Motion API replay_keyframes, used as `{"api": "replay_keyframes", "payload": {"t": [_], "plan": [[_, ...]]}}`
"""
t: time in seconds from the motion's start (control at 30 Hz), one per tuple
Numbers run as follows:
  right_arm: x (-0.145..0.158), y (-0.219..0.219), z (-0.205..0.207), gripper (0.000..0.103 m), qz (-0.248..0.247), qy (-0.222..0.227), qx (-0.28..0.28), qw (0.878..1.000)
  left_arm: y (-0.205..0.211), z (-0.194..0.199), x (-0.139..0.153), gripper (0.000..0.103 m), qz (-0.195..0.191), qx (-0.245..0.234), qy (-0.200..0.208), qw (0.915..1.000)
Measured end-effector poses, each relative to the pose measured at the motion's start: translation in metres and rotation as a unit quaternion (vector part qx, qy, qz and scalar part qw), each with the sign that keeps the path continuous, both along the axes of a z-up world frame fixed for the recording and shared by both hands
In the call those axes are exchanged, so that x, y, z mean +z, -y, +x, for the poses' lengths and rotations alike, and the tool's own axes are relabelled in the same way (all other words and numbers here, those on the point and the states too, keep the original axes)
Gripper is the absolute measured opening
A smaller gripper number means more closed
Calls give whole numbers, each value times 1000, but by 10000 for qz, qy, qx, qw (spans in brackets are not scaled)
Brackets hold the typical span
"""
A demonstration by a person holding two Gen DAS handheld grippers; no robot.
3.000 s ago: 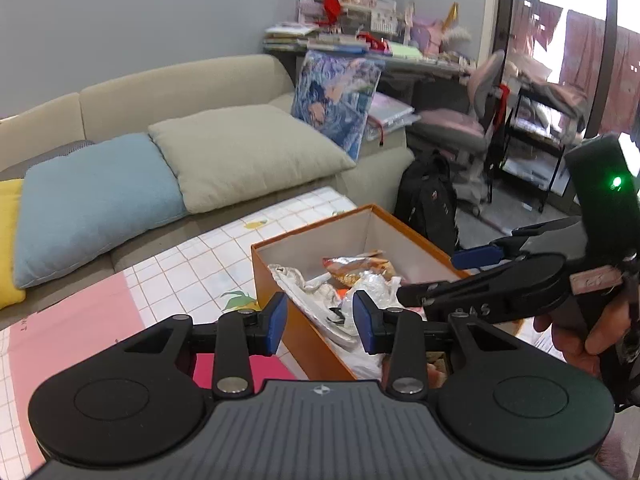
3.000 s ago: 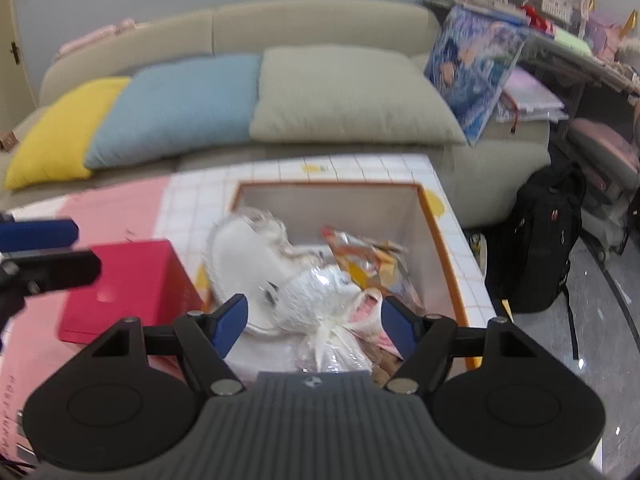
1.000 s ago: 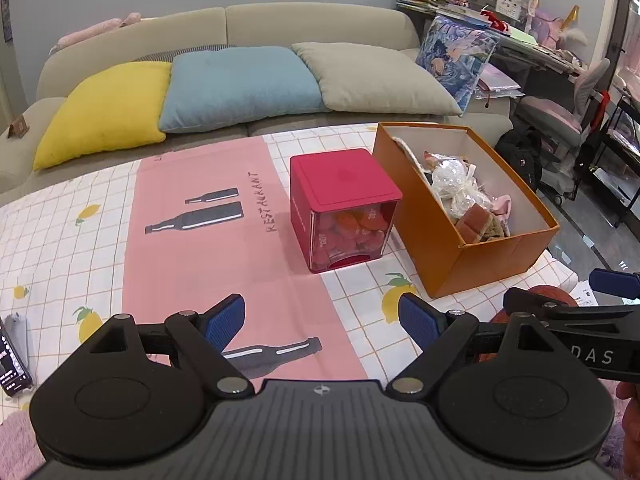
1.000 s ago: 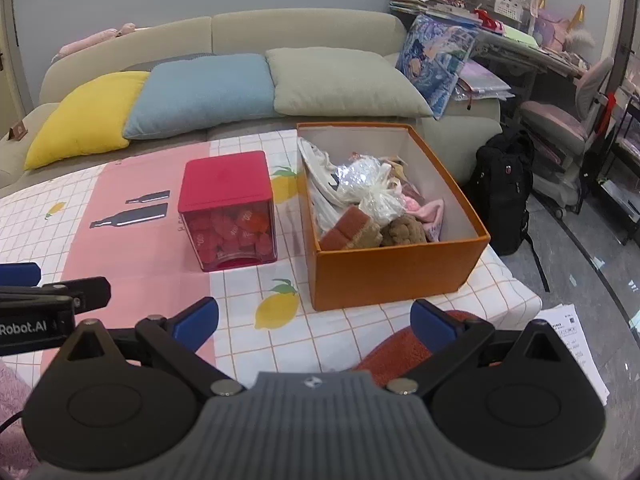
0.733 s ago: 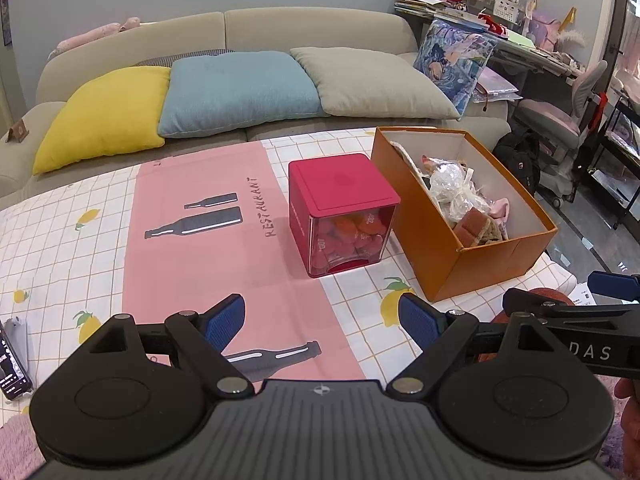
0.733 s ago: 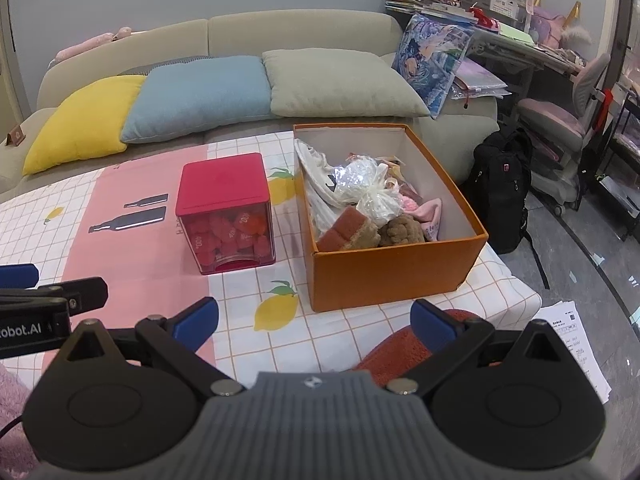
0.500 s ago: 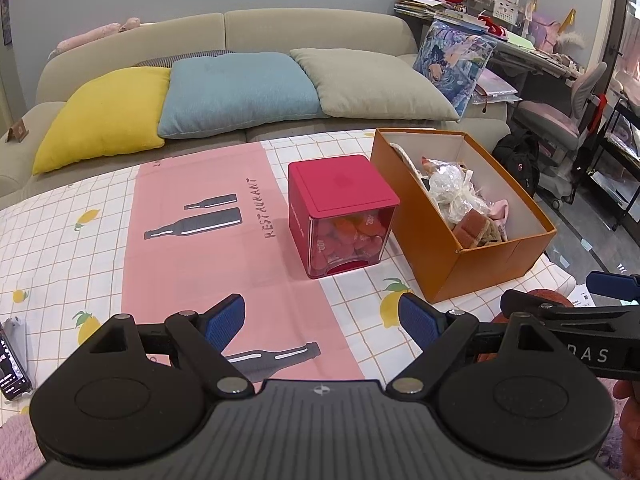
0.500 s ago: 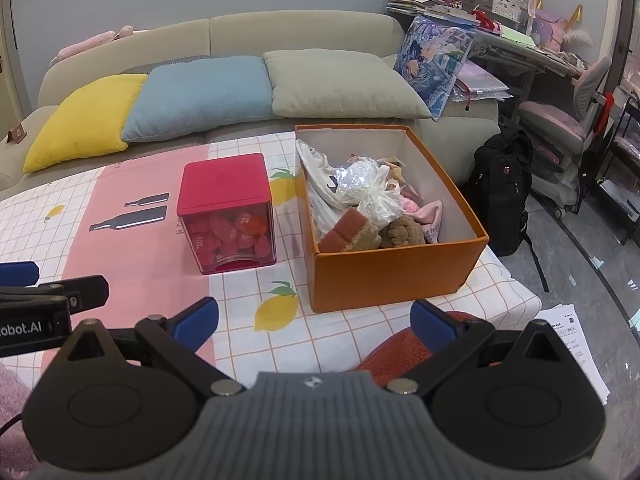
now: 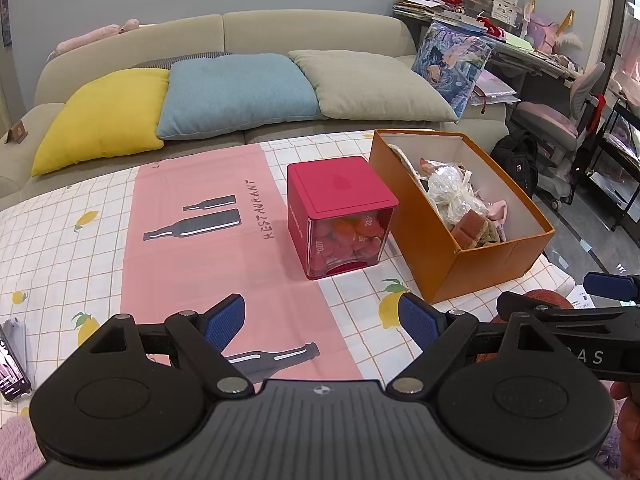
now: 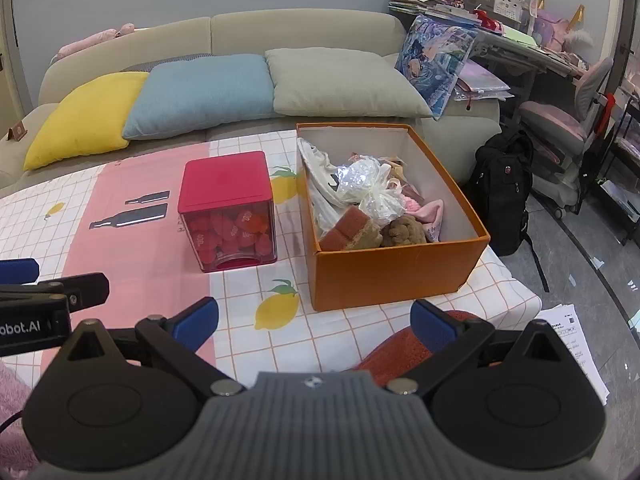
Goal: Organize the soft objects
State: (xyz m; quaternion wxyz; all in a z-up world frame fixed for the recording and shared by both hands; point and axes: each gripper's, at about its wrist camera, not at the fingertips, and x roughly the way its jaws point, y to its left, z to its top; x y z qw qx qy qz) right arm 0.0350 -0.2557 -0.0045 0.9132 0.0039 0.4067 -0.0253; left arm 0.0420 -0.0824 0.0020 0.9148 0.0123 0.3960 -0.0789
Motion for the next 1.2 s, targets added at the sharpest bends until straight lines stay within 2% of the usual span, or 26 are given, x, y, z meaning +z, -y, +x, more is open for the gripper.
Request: {"api": "replay_keyframes", "payload": {"t": [1.2], "plan": [[-1,0,1,100,-18,20,70,10000,3,-2,3,100,-38,6,40,10000]]}}
